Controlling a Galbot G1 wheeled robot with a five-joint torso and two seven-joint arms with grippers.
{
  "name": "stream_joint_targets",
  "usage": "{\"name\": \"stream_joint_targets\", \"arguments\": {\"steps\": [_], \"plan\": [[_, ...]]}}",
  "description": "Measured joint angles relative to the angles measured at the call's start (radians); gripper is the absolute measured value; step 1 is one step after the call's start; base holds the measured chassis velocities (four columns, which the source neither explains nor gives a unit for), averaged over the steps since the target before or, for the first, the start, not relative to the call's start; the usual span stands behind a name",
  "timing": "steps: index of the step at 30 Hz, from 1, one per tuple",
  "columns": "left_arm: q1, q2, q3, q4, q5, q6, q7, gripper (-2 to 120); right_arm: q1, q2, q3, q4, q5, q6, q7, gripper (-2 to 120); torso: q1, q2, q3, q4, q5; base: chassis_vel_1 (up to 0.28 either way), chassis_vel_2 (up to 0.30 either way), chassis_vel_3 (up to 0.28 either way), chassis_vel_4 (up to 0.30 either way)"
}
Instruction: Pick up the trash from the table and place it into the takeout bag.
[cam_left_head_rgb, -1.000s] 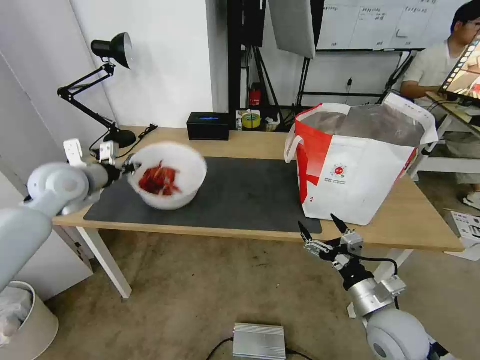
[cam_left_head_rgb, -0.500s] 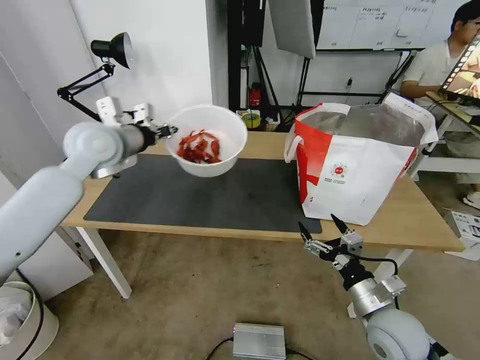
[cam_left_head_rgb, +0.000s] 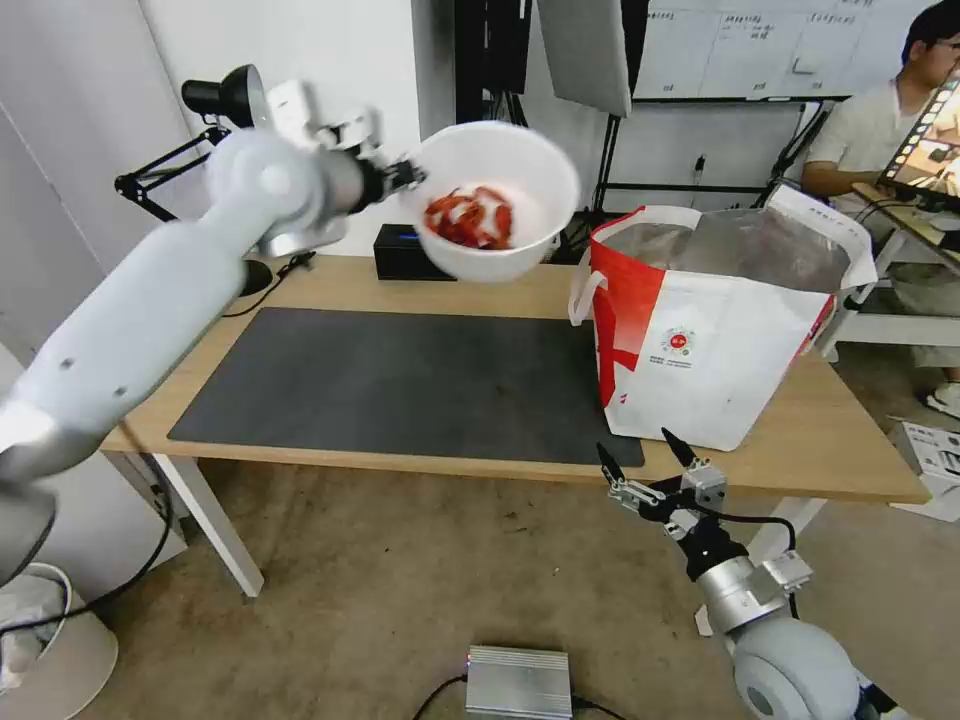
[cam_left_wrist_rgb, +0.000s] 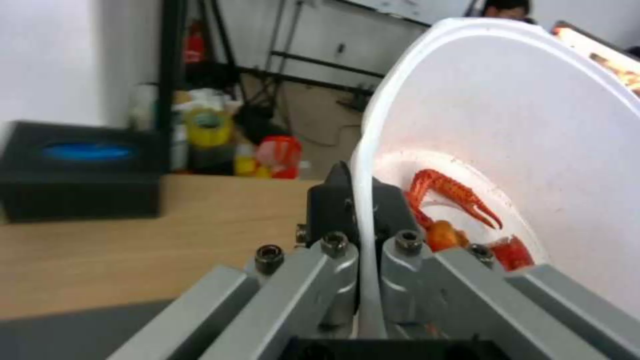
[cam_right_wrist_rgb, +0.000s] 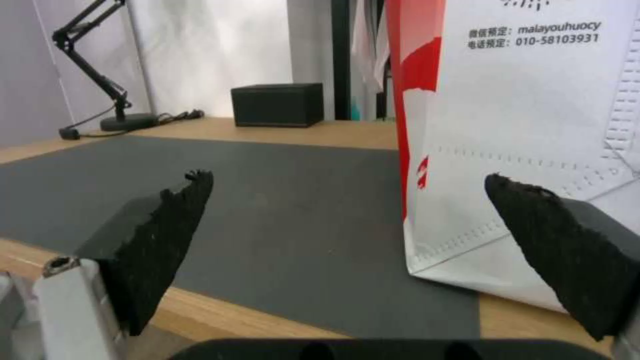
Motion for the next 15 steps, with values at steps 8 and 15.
{"name": "stream_joint_targets", "arguments": {"steps": [8,15], "plan": [[-0.09,-0.204,0.059,0.135,-0.009,-0.009,-0.054,0,0.0,0.0,0.0,0.0,0.0,0.0,0.0,100,0.0,0.0,0.0,0.0,-0.0001,0.0,0.0,0.0,0.0],[-0.113,-0.297,0.078,0.218,-0.011,-0.012,-0.082,0,0.0,0.0,0.0,0.0,0.0,0.0,0.0,100,0.0,0.0,0.0,0.0,-0.0002,0.0,0.0,0.0,0.0]]}}
